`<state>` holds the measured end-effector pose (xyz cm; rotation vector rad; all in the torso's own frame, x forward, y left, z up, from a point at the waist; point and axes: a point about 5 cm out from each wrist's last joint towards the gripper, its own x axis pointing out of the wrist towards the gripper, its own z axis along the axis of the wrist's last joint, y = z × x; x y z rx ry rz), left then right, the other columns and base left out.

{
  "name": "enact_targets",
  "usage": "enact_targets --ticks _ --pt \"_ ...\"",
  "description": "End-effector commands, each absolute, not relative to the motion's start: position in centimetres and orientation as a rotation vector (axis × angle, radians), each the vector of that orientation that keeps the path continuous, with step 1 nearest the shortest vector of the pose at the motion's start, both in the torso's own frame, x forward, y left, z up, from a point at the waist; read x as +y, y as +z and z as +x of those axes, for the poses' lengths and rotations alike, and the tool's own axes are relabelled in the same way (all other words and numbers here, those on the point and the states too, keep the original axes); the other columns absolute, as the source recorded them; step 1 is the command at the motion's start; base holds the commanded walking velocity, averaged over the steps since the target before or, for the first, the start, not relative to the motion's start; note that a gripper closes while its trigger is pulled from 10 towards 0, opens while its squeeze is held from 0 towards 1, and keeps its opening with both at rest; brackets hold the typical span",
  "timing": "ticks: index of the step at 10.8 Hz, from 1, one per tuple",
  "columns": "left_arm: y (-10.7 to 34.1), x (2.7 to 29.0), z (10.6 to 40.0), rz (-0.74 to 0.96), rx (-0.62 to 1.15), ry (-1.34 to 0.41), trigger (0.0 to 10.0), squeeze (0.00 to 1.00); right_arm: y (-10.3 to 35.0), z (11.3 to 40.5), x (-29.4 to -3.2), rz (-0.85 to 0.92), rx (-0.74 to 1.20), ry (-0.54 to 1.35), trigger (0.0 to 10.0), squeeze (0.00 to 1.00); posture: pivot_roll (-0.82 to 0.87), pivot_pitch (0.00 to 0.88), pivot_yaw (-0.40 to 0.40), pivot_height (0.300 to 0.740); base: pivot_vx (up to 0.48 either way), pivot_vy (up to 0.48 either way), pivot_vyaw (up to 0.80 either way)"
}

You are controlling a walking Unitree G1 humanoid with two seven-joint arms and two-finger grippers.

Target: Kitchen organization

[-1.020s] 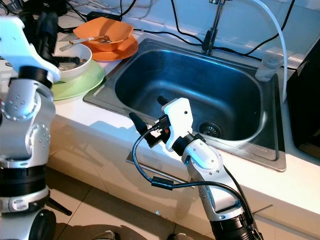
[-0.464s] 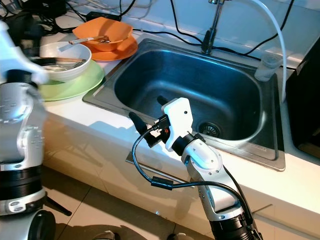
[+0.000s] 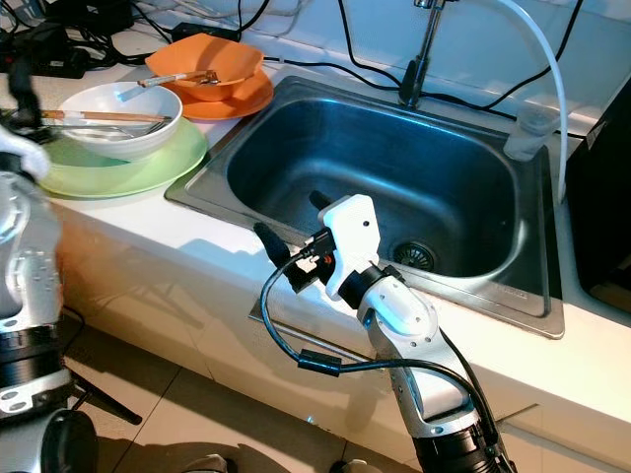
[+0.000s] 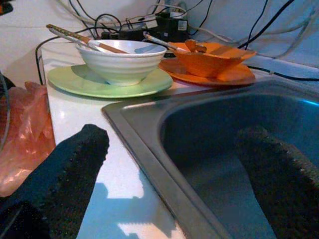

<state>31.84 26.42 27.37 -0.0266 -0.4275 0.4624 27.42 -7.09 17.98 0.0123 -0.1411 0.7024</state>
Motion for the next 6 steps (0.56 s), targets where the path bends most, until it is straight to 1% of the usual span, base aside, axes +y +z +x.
enact_targets --ticks 1,2,3,6 --pt "27.0 27.2 31.6 -0.036 -0.417 0.51 10.0 1.0 18.1 27.2 -7.1 -0.003 -0.15 0.702 10.0 0.0 0.02 0.098 -0.055 0.74 0.0 0.0 0.0" --pt "26.3 28.1 31.4 -0.016 -0.404 0.551 10.0 1.0 18.1 27.2 -7.0 -0.003 -0.148 0.703 10.0 0.0 0.02 0.098 -0.054 0.74 0.0 0.0 0.0" --pt "25.1 28.9 31.3 -0.034 -0.366 0.586 10.0 1.0 18.1 27.2 -7.0 -0.002 -0.148 0.705 10.0 0.0 0.02 0.098 -0.054 0.74 0.0 0.0 0.0" --pt "23.7 29.9 31.4 -0.09 -0.322 0.619 10.0 1.0 18.0 27.2 -7.0 -0.004 -0.147 0.704 10.0 0.0 0.01 0.095 -0.054 0.74 0.0 0.0 0.0"
